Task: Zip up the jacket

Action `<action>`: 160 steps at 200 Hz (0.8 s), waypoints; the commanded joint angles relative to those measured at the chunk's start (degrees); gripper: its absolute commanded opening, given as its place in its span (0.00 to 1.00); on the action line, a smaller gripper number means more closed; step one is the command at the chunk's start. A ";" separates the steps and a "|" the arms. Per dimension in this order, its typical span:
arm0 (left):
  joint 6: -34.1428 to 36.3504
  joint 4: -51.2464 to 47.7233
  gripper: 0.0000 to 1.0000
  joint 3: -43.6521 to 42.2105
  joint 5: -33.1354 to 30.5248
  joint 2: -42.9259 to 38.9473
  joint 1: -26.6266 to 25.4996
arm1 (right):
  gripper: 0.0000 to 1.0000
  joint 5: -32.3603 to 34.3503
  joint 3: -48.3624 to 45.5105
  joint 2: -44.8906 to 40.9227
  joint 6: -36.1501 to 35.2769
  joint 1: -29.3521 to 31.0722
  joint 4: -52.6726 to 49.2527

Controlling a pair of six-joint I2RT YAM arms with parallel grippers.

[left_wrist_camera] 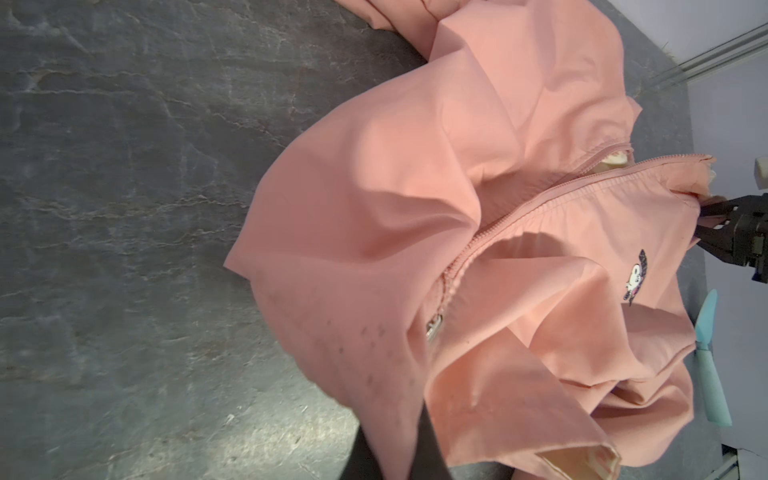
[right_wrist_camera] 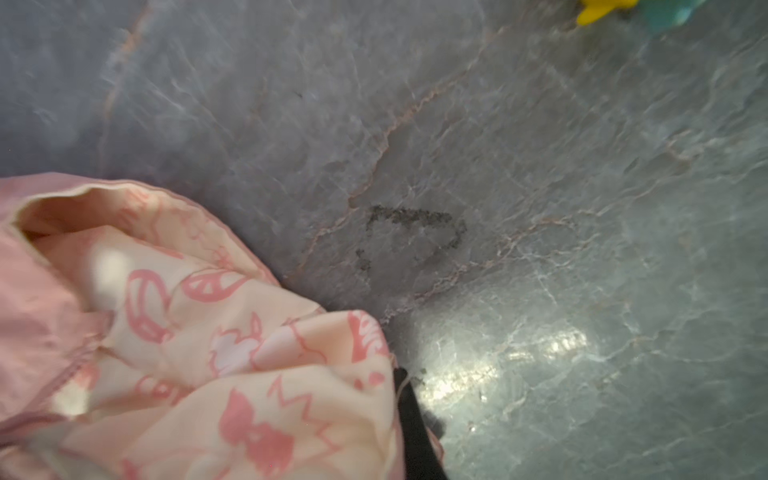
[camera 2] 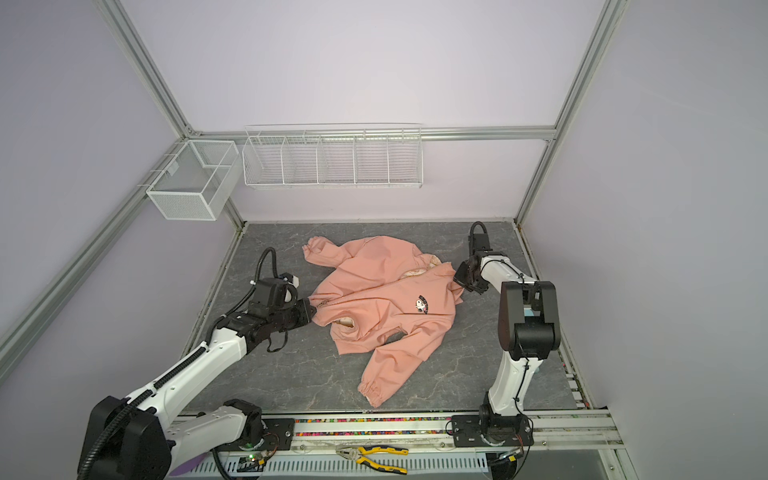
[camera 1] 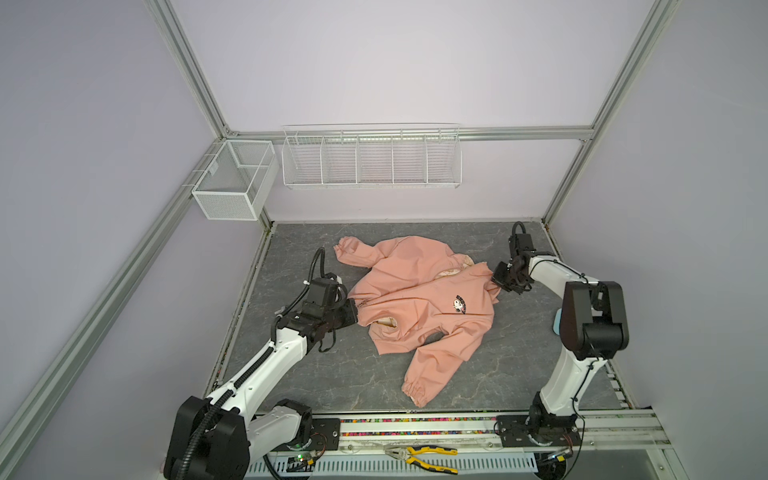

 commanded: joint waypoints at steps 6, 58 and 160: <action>-0.19 -1.76 0.00 -1.35 -1.18 -0.99 0.49 | 0.06 1.15 2.65 2.03 -1.63 -0.05 -2.53; -1.59 -1.17 0.00 -3.16 0.08 -2.93 0.51 | 0.36 1.84 4.39 -1.48 -2.14 -0.15 -4.13; -1.91 -0.59 0.00 -2.81 2.65 -3.63 0.53 | 0.66 -5.02 13.13 -4.61 -2.54 9.61 -0.55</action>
